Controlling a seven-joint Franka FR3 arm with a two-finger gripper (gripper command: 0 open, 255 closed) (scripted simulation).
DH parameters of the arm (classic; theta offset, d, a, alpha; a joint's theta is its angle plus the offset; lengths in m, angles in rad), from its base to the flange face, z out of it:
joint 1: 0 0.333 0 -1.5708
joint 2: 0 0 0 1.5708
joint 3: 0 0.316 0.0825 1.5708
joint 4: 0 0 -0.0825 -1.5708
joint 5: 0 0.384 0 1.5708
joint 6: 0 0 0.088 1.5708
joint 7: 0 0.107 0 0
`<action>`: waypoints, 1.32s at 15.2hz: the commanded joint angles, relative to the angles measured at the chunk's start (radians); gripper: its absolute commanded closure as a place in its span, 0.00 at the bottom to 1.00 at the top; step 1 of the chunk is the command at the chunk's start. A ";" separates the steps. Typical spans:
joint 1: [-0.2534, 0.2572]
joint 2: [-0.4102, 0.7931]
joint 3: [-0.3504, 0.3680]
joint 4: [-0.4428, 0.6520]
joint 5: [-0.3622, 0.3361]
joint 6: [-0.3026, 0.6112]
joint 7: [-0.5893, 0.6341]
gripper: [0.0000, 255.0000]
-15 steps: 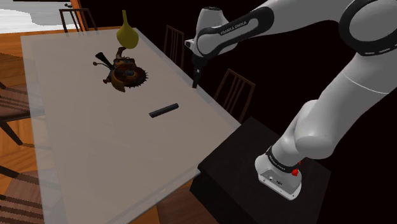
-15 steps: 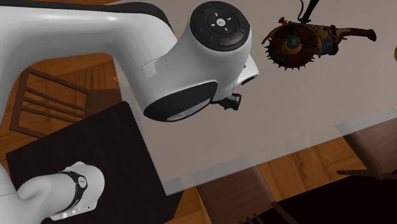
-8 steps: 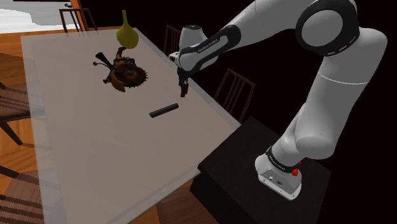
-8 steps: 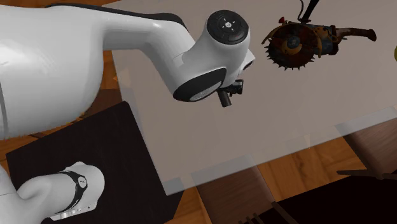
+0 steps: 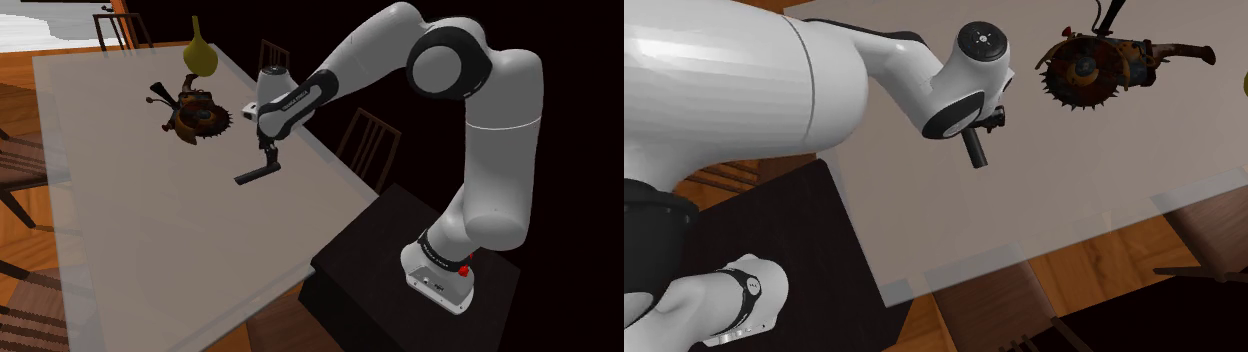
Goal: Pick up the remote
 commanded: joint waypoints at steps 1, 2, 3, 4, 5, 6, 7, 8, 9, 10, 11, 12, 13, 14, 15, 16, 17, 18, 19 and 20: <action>0.009 0.076 0.012 0.068 -0.016 0.011 -0.027 0.00; 0.014 0.110 0.018 0.097 -0.024 0.017 -0.041 0.00; 0.018 0.145 0.023 0.128 -0.033 0.022 -0.055 0.00; 0.021 0.166 0.025 0.147 -0.038 0.025 -0.064 0.00; 0.021 0.177 0.025 0.150 -0.038 0.033 -0.063 0.00; 0.021 0.188 0.025 0.153 -0.038 0.041 -0.063 0.00; 0.021 0.199 0.025 0.156 -0.038 0.048 -0.063 0.00; 0.021 0.210 0.025 0.160 -0.038 0.056 -0.063 0.00; 0.021 0.222 0.025 0.164 -0.038 0.064 -0.062 0.00; 0.021 0.233 0.025 0.168 -0.038 0.071 -0.062 0.00; 0.021 0.244 0.025 0.172 -0.038 0.078 -0.062 0.00; 0.021 0.251 0.025 0.174 -0.038 0.082 -0.062 0.00; 0.021 0.251 0.025 0.174 -0.038 0.082 -0.062 0.00; 0.019 0.252 0.025 0.177 -0.038 0.081 -0.064 1.00; 0.019 0.251 0.025 0.175 -0.038 0.082 -0.065 1.00; 0.019 0.251 0.025 0.174 -0.038 0.083 -0.064 1.00; 0.019 0.251 0.025 0.174 -0.038 0.082 -0.065 1.00; 0.019 0.250 0.025 0.174 -0.038 0.082 -0.065 1.00; 0.019 0.249 0.025 0.174 -0.038 0.082 -0.064 1.00; 0.019 0.249 0.025 0.172 -0.038 0.082 -0.064 1.00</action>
